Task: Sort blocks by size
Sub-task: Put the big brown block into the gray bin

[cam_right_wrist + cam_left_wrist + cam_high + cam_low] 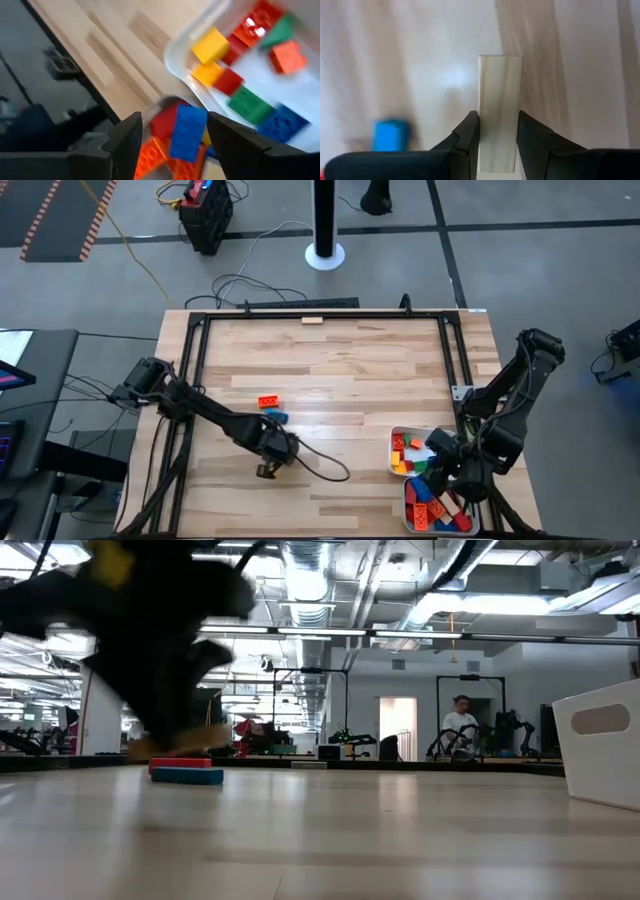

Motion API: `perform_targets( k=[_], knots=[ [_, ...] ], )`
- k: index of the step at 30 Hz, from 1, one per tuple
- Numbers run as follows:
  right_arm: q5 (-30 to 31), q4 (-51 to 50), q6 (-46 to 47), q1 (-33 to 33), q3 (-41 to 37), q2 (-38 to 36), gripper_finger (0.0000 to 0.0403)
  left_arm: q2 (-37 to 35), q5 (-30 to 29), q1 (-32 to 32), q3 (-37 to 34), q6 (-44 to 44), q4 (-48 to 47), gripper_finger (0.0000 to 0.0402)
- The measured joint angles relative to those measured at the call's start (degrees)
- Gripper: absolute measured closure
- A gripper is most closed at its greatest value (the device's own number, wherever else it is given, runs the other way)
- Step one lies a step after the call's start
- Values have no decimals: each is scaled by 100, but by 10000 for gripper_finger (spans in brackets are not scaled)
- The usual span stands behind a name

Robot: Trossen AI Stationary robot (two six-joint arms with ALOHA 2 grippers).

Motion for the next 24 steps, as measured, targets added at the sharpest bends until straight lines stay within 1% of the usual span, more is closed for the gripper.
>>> perform_targets(
  k=[3, 6, 10, 12, 15, 18, 21, 24],
  knots=[
    [477, 227, -28, 0, 0, 0, 143, 0, -403, 104, 363, 33, 145, 309],
    [1195, 384, -36, 0, 0, 0, 143, -3, -605, 287, 751, -98, 457, 309],
    [2195, 590, -486, 0, 0, 0, 143, -9, -621, 565, 1128, -270, 1258, 309],
    [2745, 805, -863, 0, 0, 0, 143, -9, -499, 703, 1268, -340, 1780, 309],
    [3533, 1303, -1754, -33, 0, -6, 143, -9, -46, 906, 1440, -439, 2678, 309],
    [4090, 1969, -3038, -153, 0, -43, 143, -9, 384, 1068, 1595, -491, 3394, 309],
    [4313, 2779, -4580, -349, 0, -122, 142, -11, 818, 1196, 1702, -499, 3936, 309],
    [4326, 3458, -5813, -612, 0, -186, 142, -11, 1223, 1277, 1711, -509, 4418, 309]
  ],
)
